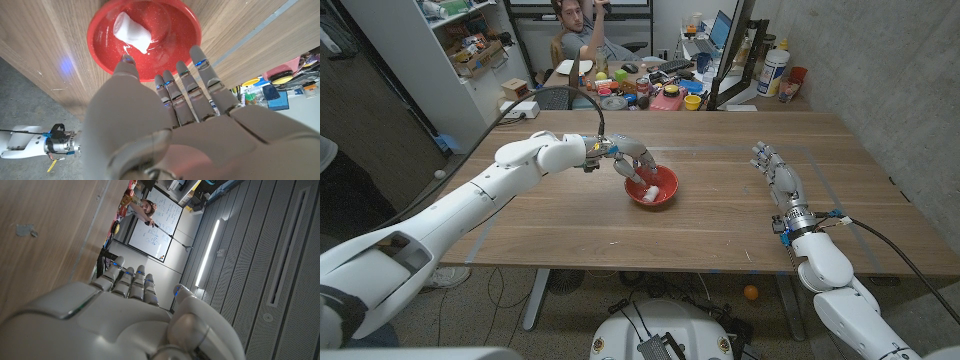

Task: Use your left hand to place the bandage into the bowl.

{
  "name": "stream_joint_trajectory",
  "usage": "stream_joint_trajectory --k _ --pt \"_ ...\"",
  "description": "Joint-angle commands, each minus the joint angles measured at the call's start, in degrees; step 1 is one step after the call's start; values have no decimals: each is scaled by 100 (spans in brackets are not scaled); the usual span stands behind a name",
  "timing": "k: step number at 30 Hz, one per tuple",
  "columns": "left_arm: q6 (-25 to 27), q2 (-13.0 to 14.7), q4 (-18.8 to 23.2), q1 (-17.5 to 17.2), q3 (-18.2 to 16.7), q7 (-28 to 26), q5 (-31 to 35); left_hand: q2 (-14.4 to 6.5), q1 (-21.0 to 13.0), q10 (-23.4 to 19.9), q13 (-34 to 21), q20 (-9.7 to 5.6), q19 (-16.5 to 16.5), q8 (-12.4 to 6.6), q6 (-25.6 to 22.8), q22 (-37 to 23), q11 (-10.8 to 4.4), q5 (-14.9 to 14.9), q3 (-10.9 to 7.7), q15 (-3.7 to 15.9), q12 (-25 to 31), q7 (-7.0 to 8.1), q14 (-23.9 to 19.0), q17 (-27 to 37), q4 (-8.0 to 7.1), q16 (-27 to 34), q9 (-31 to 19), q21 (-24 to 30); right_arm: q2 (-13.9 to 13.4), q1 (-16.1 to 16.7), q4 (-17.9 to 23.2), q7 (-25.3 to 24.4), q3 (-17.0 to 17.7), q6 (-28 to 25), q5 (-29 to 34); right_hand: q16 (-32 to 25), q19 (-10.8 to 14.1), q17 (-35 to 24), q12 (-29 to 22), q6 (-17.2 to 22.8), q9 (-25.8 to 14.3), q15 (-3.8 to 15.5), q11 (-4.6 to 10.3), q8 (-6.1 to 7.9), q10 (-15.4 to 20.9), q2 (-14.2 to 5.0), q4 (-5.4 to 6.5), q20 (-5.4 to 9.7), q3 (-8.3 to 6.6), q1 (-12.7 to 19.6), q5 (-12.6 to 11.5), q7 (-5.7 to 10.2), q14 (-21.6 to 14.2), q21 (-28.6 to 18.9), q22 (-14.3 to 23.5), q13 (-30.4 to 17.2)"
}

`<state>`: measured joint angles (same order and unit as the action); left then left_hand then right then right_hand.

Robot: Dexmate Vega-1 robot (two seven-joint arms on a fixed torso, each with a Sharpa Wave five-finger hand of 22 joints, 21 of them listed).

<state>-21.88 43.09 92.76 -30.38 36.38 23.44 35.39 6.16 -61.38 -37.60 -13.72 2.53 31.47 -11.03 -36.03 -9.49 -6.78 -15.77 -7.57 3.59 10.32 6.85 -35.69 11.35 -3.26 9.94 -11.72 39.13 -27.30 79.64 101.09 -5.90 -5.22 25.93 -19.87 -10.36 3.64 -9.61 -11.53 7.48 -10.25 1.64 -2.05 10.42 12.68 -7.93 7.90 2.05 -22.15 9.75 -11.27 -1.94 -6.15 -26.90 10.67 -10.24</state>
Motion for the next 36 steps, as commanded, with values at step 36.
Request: stream_joint_trajectory --k 36 --pt "355 310 695 -1217 -1506 -2554 -439 -1026 1848 3625 252 789 -2795 87 3139 -115 360 -321 735 -690 -4 339 3427 1 -681 30 53 -2146 -20 -24 51 -90 -108 -90 97 8 49 -12 -19 40 -21 -4 34 34 28 -129 -20 121 -61 -19 -27 10 -48 44 15 -14"
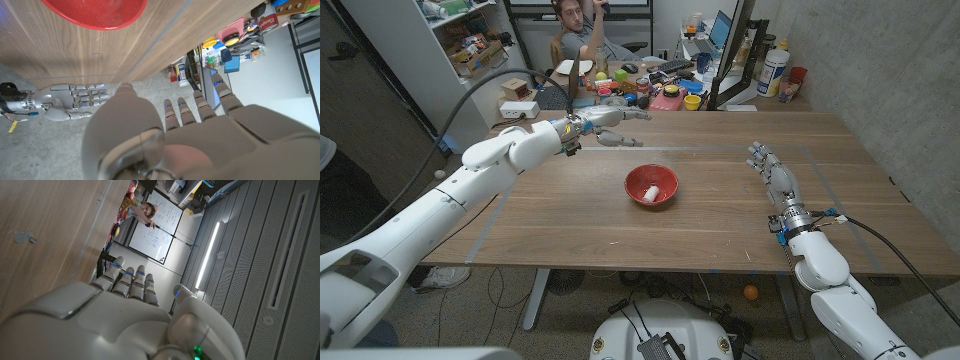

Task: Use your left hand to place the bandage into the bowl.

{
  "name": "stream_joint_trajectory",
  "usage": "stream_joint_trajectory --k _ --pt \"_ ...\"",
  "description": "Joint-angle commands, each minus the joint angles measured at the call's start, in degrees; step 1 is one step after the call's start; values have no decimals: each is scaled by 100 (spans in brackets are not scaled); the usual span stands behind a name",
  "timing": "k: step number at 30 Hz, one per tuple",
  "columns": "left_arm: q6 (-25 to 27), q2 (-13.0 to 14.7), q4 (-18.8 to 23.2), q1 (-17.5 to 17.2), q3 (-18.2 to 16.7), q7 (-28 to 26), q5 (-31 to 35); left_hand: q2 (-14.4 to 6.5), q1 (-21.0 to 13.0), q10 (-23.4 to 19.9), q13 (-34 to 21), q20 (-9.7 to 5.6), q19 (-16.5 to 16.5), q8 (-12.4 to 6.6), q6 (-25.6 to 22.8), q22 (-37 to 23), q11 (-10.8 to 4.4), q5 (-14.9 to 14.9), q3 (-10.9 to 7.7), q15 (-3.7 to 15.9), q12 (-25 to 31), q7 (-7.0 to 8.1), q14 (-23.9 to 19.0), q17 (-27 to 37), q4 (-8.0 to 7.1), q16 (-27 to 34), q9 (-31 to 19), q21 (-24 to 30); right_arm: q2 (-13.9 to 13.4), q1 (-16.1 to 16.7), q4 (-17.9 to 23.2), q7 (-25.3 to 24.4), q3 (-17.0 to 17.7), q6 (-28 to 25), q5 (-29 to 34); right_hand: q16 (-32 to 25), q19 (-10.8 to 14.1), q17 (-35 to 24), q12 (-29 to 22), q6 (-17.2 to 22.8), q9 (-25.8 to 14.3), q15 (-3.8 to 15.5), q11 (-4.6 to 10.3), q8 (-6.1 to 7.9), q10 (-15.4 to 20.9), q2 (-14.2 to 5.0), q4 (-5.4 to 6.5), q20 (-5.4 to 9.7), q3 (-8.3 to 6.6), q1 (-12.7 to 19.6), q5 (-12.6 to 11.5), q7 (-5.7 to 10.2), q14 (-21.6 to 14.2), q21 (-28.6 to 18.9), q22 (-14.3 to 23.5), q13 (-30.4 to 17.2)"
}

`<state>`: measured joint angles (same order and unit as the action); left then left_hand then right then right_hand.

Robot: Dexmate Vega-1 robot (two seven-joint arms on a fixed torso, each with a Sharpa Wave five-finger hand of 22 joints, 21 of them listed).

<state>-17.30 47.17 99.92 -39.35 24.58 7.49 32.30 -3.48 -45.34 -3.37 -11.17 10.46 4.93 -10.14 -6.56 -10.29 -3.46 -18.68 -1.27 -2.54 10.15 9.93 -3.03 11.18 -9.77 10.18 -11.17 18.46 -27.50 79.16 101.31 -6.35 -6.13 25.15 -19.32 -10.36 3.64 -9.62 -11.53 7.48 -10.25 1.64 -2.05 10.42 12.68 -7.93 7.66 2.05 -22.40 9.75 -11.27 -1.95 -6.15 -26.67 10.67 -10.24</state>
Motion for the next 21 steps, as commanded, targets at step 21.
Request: stream_joint_trajectory --k 21 --pt "-789 -333 -638 -100 -430 -1512 -570 -113 1016 637 32 55 -551 -32 629 -53 73 4 452 -196 46 147 697 -7 -30 6 26 -343 179 72 158 -593 -128 -180 412 7 52 -13 -24 45 -21 8 30 35 41 -129 -4 130 -39 -19 -26 8 -47 42 16 -14"
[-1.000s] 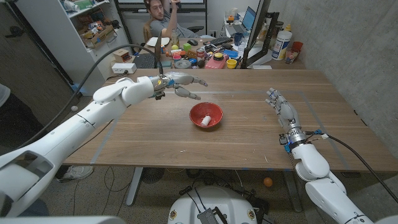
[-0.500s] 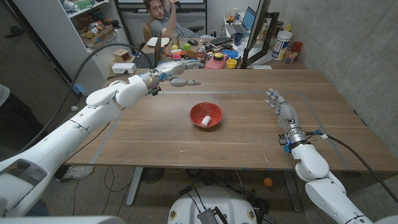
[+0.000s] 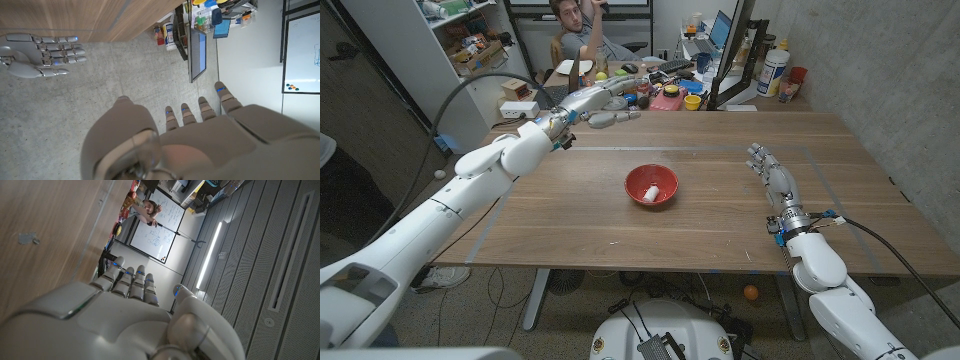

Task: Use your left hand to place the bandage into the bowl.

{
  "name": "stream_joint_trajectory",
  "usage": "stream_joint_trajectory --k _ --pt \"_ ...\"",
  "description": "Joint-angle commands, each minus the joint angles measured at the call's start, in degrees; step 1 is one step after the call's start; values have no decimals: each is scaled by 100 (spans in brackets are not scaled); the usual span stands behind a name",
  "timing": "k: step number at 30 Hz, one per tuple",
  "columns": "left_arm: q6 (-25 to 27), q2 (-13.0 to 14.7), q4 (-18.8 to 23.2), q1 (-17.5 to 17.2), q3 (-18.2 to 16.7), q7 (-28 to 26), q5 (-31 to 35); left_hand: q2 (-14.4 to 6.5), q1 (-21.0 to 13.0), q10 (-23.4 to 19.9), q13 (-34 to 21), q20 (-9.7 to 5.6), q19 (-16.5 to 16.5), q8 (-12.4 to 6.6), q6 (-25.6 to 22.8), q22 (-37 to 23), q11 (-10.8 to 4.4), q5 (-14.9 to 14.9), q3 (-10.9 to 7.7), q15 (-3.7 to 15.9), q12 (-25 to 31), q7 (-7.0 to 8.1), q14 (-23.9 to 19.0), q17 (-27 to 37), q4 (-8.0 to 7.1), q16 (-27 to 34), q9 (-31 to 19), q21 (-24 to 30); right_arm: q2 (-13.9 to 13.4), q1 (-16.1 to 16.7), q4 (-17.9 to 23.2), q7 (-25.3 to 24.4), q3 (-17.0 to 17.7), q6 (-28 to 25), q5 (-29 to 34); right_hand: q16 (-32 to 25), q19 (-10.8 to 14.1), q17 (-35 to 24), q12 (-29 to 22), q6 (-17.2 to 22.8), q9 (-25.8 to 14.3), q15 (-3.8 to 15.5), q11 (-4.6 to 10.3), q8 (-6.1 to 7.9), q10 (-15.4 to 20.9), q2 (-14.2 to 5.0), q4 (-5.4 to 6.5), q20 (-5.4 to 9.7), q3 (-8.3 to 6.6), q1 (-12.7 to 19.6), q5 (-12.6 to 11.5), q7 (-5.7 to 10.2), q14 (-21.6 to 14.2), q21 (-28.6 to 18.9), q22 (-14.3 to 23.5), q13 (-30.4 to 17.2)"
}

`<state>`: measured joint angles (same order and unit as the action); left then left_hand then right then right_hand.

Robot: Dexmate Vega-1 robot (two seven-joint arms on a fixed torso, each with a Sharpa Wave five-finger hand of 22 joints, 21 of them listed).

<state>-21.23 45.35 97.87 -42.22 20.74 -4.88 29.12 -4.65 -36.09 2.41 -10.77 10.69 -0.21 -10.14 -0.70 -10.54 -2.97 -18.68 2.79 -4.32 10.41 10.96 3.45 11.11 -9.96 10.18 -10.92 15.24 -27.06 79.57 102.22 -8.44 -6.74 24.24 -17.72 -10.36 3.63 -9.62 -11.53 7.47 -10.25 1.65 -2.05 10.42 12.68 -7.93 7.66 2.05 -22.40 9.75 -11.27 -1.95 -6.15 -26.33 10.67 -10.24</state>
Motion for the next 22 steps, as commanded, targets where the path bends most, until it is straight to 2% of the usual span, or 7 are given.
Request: stream_joint_trajectory --k 1,7,13,18,22 --pt "-455 -166 -504 223 -36 -269 -295 5 94 58 -8 31 -38 -33 41 -28 23 4 48 -18 20 43 49 0 -11 7 1 -21 154 39 78 -435 -73 -97 283 7 48 -13 -25 46 -21 12 27 35 43 -128 -3 129 -38 -21 -26 12 -48 10 16 -14" --pt "-849 -242 -869 421 7 -372 -370 10 146 41 -6 42 -60 -42 36 -28 25 6 77 -22 36 34 43 -3 -7 19 3 -37 266 193 152 -818 -83 8 576 7 49 -12 -24 49 -21 15 28 36 42 -116 -3 132 -36 -24 -25 14 -54 15 16 -14" --pt "-1091 -291 -1005 526 27 -445 -312 18 214 8 -3 48 -51 -69 -15 -29 28 6 117 13 61 16 7 -10 8 43 7 -45 369 476 196 -1197 -81 287 828 7 54 -11 -25 56 -21 15 27 38 45 -104 4 128 -33 -35 -25 14 -60 20 16 -14" --pt "-1212 -355 -1104 648 111 -404 -222 21 242 -4 -1 41 -48 -75 -27 -29 25 6 135 43 69 15 -16 -14 18 55 10 -50 498 525 -66 -1344 -202 601 865 8 60 -9 -32 62 -21 21 33 39 65 -97 4 122 -34 -37 -26 15 -66 23 16 -14" --pt "-1289 -451 -1307 828 252 -320 -153 22 263 -13 0 44 -48 -78 -34 -29 31 5 149 67 75 8 -34 -17 26 62 12 -55 573 375 -432 -1342 -283 894 801 5 63 -6 -34 66 -21 19 43 40 72 -97 2 117 -39 -35 -28 15 -82 26 16 -14"
